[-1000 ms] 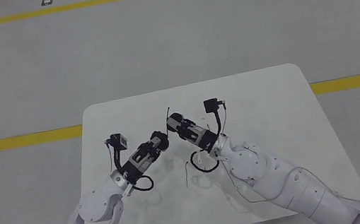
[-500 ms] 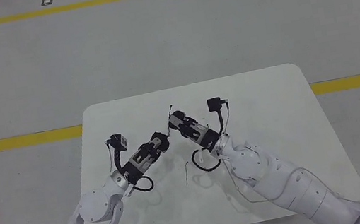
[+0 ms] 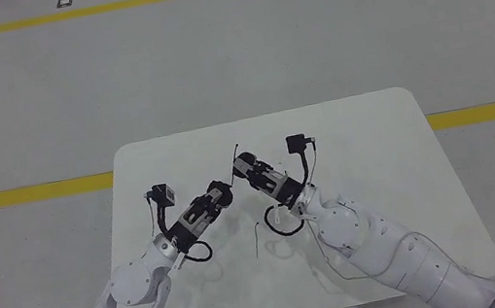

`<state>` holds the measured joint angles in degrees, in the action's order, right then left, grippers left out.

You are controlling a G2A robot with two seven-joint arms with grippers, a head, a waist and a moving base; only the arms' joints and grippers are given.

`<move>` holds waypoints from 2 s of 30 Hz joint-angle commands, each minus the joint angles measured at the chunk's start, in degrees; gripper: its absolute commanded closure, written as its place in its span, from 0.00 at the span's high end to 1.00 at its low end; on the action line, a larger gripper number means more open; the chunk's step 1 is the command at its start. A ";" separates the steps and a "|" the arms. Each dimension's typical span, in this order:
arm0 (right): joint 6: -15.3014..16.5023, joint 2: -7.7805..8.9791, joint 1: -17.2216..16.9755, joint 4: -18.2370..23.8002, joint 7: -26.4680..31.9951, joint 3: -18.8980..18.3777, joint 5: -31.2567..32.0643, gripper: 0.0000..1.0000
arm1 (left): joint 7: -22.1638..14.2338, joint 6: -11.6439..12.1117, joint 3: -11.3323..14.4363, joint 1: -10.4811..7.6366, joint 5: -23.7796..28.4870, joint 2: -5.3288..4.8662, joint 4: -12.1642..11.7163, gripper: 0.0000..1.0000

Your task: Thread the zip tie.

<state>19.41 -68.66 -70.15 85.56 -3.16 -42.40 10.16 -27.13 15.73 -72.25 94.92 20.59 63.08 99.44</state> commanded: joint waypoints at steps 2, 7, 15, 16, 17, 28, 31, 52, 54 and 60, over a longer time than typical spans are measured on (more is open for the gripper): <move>0.07 -0.04 -0.90 0.63 -0.74 -0.91 0.82 0.00 | 0.40 1.85 0.06 0.50 -0.94 -0.02 0.02 0.00; 0.07 -0.15 -2.28 2.01 -2.30 -2.24 1.58 0.00 | 0.31 3.74 0.01 1.07 -1.38 -0.09 0.19 0.00; 0.07 -0.36 -3.23 2.89 -2.26 -3.18 2.16 0.00 | -0.72 3.75 -0.15 1.21 -2.19 -0.05 1.03 0.00; 0.07 -0.38 -3.30 2.97 -2.30 -3.25 2.28 0.00 | -0.76 3.75 -0.16 1.24 -2.29 -0.02 1.13 0.00; 0.07 -0.41 -3.36 3.02 -2.35 -3.34 2.56 0.00 | -0.74 3.75 -0.23 1.27 -2.42 0.03 1.33 0.00; 0.07 -0.23 -5.11 4.94 -4.26 -4.95 3.45 0.00 | 2.85 3.75 -0.73 1.57 -10.20 0.83 3.06 0.00; 0.07 0.00 -5.77 5.68 -4.62 -5.59 2.73 0.00 | 3.46 3.75 -0.74 1.40 -12.05 1.10 3.33 0.00; 0.07 0.27 -6.35 6.81 -4.79 -6.52 0.00 0.00 | 7.59 3.75 -2.20 3.08 -14.86 1.74 7.11 0.00; 0.07 0.27 -6.35 6.81 -4.79 -6.52 0.00 0.00 | 8.27 3.75 -2.89 3.89 -15.65 1.85 7.85 0.00; 0.07 0.27 -6.35 6.81 -4.79 -6.52 0.00 0.00 | 11.35 3.75 -2.84 4.31 -21.67 2.05 8.78 0.00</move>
<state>19.48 -68.39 -76.50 92.38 -7.95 -48.92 10.16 -16.09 19.48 -75.15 99.31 0.10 65.15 108.23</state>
